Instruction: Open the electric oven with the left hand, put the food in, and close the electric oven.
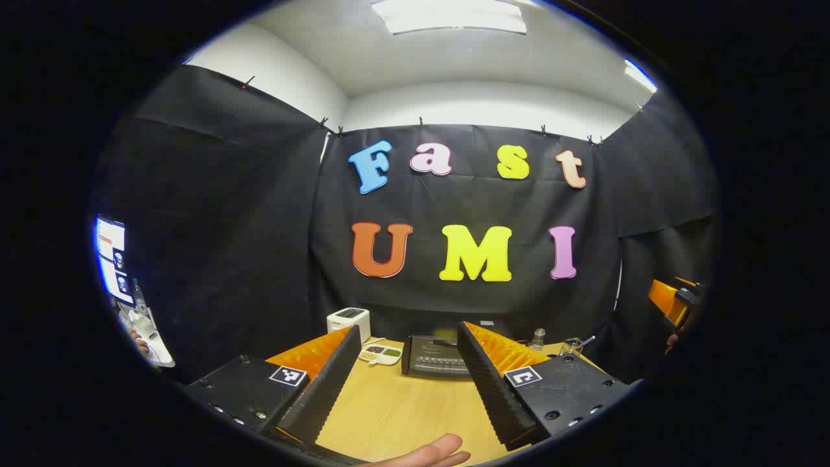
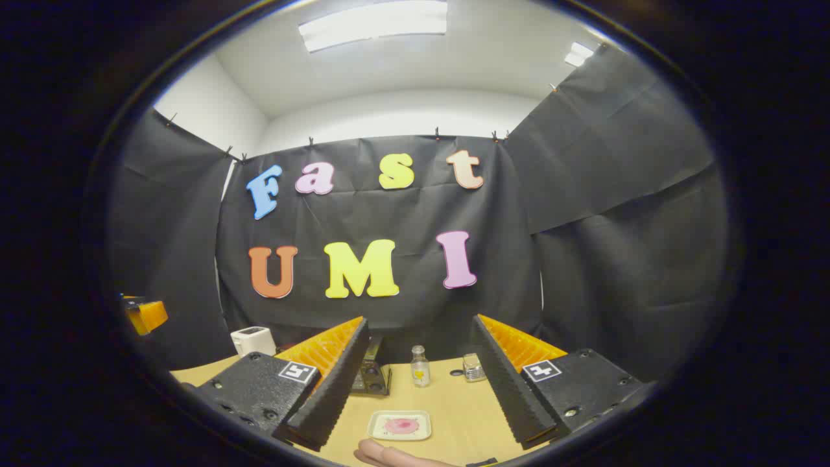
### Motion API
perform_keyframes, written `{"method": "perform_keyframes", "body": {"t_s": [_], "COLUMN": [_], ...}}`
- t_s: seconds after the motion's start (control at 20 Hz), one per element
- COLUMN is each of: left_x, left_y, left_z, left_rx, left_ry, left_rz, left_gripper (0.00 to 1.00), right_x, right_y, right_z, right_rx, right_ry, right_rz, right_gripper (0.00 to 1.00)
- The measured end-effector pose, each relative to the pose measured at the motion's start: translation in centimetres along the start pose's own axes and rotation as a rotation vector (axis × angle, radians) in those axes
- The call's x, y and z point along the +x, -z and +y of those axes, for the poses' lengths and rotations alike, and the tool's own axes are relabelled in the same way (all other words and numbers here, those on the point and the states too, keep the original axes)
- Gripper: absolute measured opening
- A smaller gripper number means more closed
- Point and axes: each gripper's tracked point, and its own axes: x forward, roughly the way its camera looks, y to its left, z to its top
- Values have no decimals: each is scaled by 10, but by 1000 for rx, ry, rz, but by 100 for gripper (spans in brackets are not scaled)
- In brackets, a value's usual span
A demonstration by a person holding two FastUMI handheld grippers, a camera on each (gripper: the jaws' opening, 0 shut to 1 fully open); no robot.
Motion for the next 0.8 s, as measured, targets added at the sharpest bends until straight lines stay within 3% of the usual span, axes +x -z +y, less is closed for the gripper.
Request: {"method": "perform_keyframes", "body": {"t_s": [0.05, 0.15, 0.3, 0.35, 0.4, 0.45, 0.55, 0.6, 0.8], "left_x": [-1, -4, -2, -2, -1, 0, 2, 5, 14], "left_y": [0, 1, 1, 1, 3, 4, 3, 3, 7], "left_z": [-7, -14, -15, -17, -18, -20, -21, -22, -18], "left_rx": [-3, -7, 21, 25, 27, 28, 26, 22, 24], "left_ry": [33, 64, 72, 78, 81, 86, 95, 100, 94], "left_rz": [7, 18, 21, 25, 28, 31, 25, 21, 30], "left_gripper": [95, 95, 95, 95, 95, 95, 95, 95, 95], "right_x": [-2, -3, -3, -3, -3, -4, -5, -5, -4], "right_y": [1, 0, 0, -1, -2, -5, -8, -8, -8], "right_z": [-2, -8, -24, -27, -30, -33, -39, -41, -44], "right_rx": [22, 45, 35, 28, 22, 18, 13, 13, 17], "right_ry": [-4, -7, 18, 23, 28, 31, 43, 45, 40], "right_rz": [6, 10, 14, 10, 6, -3, -18, -25, -45], "right_gripper": [96, 100, 100, 96, 100, 95, 100, 96, 100]}}
